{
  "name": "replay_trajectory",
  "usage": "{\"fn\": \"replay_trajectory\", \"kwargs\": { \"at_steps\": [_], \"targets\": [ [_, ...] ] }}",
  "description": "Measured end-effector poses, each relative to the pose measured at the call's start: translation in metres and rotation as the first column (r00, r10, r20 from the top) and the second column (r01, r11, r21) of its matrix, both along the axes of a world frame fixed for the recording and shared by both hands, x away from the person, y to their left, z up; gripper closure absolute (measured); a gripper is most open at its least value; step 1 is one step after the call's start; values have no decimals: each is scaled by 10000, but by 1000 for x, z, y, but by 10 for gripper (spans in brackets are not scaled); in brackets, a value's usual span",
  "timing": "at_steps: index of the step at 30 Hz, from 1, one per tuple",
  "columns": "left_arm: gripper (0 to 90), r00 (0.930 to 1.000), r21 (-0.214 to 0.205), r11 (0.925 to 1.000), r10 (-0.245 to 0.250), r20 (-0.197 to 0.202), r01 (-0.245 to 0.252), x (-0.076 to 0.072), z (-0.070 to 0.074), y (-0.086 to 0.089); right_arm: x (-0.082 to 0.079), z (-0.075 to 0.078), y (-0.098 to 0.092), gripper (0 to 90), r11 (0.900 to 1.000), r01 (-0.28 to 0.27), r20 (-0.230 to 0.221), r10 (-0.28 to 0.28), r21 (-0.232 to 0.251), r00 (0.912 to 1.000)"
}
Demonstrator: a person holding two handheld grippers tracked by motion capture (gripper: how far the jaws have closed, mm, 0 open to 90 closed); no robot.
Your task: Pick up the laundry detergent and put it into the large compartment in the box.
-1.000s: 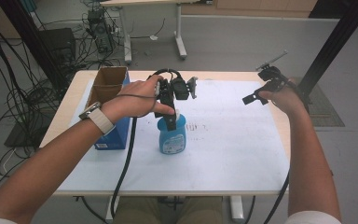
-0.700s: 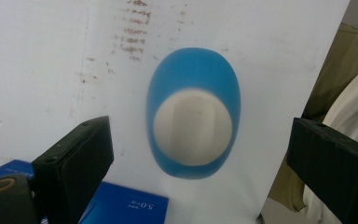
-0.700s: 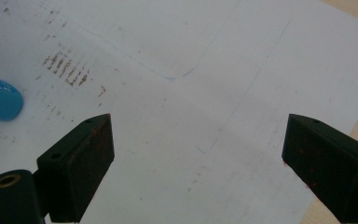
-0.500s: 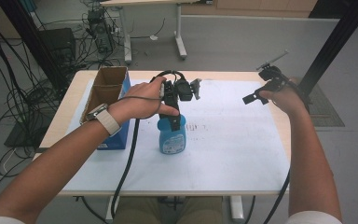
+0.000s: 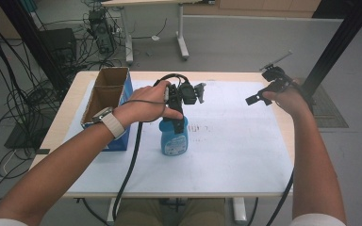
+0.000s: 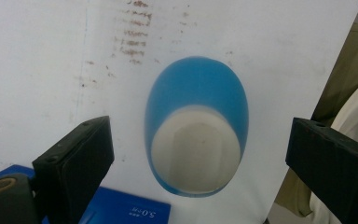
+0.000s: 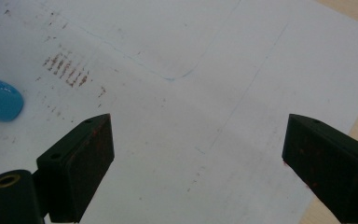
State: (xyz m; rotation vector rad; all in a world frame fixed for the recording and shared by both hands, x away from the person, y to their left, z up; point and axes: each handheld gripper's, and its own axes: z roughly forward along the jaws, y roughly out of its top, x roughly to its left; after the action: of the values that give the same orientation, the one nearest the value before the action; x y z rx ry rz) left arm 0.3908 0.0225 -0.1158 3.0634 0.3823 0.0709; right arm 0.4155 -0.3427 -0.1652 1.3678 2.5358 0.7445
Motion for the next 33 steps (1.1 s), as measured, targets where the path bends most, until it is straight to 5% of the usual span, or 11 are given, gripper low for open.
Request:
{"fn": "replay_trajectory", "kwargs": {
  "at_steps": [33],
  "targets": [
    [84,10000,55,10000,70,-60,-70,3,-9,-4,0,0,0,88,10000,-1,29,1,10,10000]
  ]
}}
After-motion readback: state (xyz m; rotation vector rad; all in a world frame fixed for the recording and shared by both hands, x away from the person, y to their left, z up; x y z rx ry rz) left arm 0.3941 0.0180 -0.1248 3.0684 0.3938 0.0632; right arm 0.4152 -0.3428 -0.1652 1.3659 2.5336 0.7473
